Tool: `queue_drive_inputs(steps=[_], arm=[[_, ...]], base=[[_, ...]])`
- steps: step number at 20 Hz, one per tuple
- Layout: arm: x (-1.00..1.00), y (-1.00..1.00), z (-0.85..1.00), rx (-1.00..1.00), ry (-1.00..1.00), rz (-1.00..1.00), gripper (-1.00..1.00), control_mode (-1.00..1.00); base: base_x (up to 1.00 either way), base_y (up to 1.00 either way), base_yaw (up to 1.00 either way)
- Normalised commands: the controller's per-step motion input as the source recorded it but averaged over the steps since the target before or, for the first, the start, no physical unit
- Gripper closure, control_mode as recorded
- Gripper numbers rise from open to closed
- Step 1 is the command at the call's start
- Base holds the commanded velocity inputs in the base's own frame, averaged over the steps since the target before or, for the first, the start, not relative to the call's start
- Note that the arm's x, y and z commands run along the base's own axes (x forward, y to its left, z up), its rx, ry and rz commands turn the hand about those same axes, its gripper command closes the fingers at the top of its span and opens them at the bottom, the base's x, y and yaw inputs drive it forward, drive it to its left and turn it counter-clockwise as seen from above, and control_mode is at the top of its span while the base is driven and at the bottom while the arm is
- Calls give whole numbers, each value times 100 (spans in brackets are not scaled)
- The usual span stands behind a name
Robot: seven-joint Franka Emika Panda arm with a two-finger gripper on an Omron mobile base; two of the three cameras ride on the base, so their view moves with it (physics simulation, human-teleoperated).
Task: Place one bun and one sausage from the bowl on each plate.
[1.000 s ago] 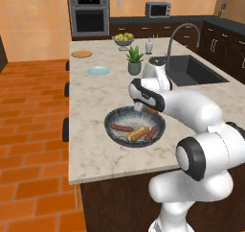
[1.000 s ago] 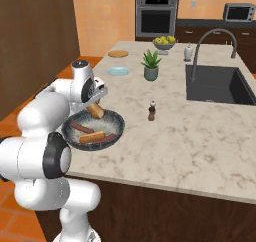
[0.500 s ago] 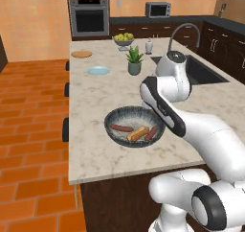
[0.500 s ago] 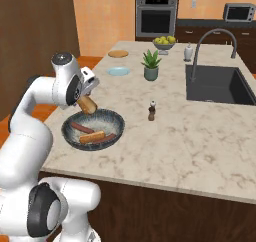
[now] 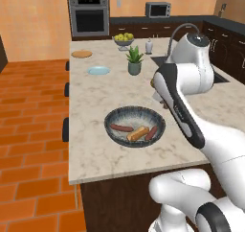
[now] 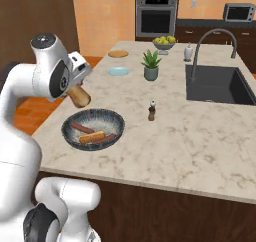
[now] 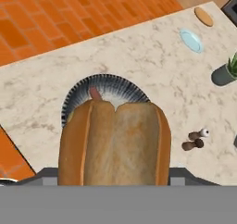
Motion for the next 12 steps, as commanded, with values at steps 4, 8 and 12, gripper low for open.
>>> queue_drive_inputs(steps=[4,8,12], arm=[[-99,3,1,-3,-23,3,100,-100],[-20,0,0,-1,-4,1,100,100],[0,0,0,0,0,0,100,100]], base=[[0,0,0],[-34,7,2],[-100,96,1]])
